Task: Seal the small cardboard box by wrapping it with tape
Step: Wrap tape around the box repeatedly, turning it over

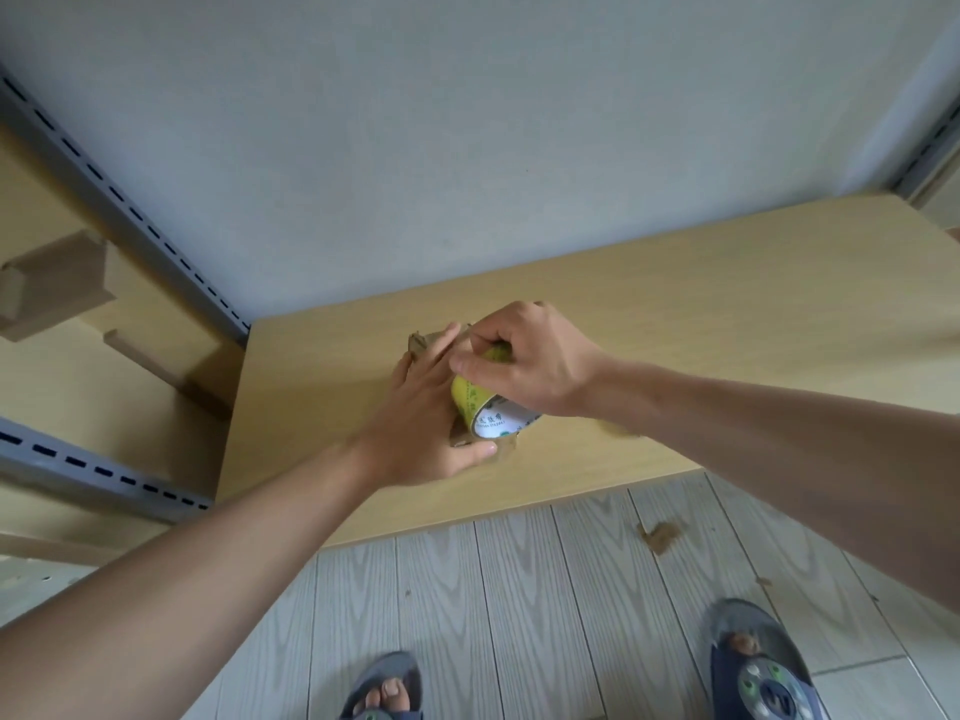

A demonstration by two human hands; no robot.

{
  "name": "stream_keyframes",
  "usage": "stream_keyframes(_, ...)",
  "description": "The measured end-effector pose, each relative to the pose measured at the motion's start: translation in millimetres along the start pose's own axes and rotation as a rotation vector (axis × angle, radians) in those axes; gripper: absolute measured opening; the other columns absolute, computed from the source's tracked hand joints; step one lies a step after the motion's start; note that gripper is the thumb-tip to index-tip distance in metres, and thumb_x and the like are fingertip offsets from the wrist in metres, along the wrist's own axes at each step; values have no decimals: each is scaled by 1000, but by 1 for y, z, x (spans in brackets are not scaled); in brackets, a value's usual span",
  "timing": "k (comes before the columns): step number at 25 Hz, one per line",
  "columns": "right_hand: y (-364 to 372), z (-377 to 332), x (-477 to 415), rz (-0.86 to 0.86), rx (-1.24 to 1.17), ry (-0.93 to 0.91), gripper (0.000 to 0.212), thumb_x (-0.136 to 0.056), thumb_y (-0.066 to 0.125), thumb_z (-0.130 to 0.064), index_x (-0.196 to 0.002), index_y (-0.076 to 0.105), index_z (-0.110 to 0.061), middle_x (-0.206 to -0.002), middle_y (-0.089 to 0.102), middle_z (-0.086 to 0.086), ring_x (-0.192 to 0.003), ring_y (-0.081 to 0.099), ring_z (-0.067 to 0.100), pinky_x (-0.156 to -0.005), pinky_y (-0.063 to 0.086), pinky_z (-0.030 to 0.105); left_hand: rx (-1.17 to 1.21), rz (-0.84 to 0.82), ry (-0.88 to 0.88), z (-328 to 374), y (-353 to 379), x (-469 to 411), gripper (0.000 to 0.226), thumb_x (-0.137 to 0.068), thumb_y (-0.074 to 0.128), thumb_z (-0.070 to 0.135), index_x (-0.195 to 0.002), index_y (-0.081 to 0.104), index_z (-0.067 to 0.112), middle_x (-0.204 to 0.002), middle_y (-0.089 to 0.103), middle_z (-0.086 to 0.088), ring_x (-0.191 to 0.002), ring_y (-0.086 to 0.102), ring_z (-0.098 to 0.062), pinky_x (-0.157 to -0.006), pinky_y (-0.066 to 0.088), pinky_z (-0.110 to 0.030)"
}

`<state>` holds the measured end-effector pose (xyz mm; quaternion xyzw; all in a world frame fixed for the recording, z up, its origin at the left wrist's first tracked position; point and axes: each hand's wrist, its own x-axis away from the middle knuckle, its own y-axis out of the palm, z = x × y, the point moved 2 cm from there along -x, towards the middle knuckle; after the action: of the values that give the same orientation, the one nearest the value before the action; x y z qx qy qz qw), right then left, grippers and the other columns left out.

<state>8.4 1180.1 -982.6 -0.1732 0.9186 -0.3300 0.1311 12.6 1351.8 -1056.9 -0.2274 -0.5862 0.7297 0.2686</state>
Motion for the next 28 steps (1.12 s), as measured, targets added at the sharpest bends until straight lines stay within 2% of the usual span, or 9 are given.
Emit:
stream_keyframes(2, -7, 0, -2, -179, -31, 17, 47, -96, 64, -35, -63, 56, -3, -50, 40, -8, -45, 33, 8, -45, 27, 19, 22, 6, 62, -10, 7, 1, 92, -85, 58, 68, -160, 24, 26, -170, 5, 3, -157, -6, -21, -123, 16, -57)
stream_keyframes(5, -22, -3, -3, -337, -10, -6, 51, -97, 63, -34, -51, 45, -22, -51, 32, -8, -46, 29, 8, -48, 26, 25, 33, 16, 68, -18, 12, 4, 97, -85, 58, 69, -161, 21, 22, -170, 4, 4, -158, -4, -23, -124, 15, -55)
stream_keyframes(8, -41, -1, -6, -280, 277, -27, 54, -90, 68, -37, -51, 35, -18, -52, 24, -6, -49, 25, 12, -50, 23, 28, 152, 110, 34, -13, 8, 10, 100, -80, 68, 61, -159, 24, 17, -169, 14, 3, -158, 0, -21, -122, 19, -58)
stream_keyframes(11, -56, 21, -3, -211, 400, 50, 56, -84, 71, -44, -55, 38, -9, -50, 26, -3, -51, 24, 15, -51, 25, 30, 200, 146, 24, -9, 4, 13, 96, -77, 71, 55, -155, 32, 16, -166, 22, 5, -157, 3, -19, -121, 21, -58)
stream_keyframes(14, -48, 37, 8, -219, 366, 99, 58, -84, 71, -45, -55, 36, -9, -54, 27, 2, -53, 23, 17, -51, 24, 31, 187, 152, 14, -9, 6, 12, 96, -78, 70, 56, -156, 32, 15, -166, 22, 5, -157, 3, -18, -121, 21, -58)
stream_keyframes(20, -42, 48, 8, -233, 346, 161, 58, -84, 71, -45, -52, 33, -15, -53, 27, -2, -51, 24, 16, -50, 24, 29, 156, 177, 17, -9, 9, 13, 96, -80, 69, 55, -157, 31, 13, -167, 22, 2, -158, 3, -19, -120, 23, -60)
stream_keyframes(28, -60, 2, 0, -160, 284, 27, 58, -82, 74, -39, -49, 35, -13, -49, 28, 1, -48, 24, 14, -44, 22, 23, 256, 162, -10, -11, 4, 13, 91, -82, 67, 55, -157, 31, 18, -167, 21, 7, -157, 1, -14, -122, 23, -56)
